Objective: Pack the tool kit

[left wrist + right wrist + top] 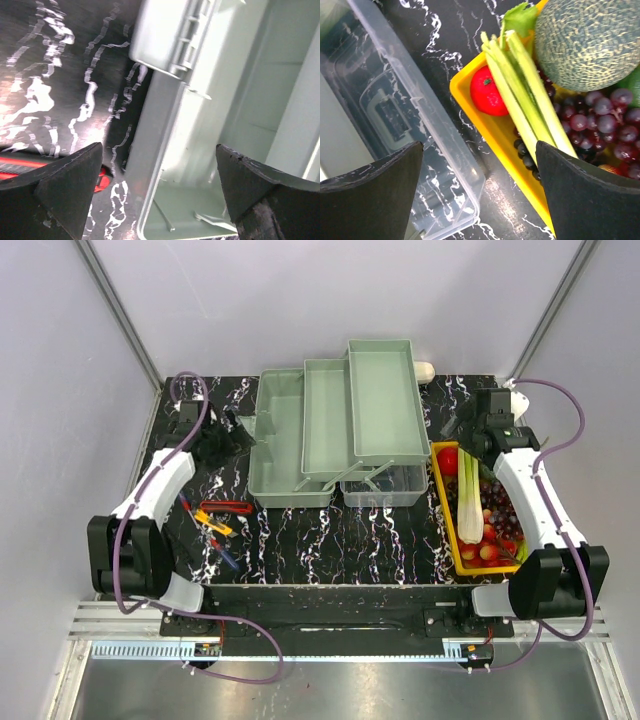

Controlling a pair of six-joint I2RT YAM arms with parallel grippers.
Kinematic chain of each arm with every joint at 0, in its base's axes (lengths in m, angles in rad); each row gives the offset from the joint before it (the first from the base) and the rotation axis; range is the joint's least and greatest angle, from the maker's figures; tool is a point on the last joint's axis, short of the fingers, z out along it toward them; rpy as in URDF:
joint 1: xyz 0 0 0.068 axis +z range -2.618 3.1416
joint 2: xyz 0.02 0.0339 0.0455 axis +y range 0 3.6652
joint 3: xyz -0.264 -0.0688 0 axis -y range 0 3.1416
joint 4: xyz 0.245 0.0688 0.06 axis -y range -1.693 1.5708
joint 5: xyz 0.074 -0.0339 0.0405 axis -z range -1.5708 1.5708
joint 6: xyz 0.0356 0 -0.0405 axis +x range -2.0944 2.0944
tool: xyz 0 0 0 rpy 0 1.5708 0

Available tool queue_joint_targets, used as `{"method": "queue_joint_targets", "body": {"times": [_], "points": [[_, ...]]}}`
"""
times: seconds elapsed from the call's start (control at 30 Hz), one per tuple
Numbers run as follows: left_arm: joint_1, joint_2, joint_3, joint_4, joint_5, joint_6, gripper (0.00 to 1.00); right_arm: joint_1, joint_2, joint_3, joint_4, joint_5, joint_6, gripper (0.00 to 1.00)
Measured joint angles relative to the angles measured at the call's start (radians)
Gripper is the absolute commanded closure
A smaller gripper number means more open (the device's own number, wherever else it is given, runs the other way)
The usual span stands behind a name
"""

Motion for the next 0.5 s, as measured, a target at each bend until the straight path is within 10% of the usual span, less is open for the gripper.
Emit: {"method": "queue_joint_targets", "body": {"times": [0.5], "points": [[0.166,-0.126,-0.195,-0.201,-0.186,-0.091,0.05,-0.017,-0.049,0.016,-0.033,0.095,0.000,0.00]]}}
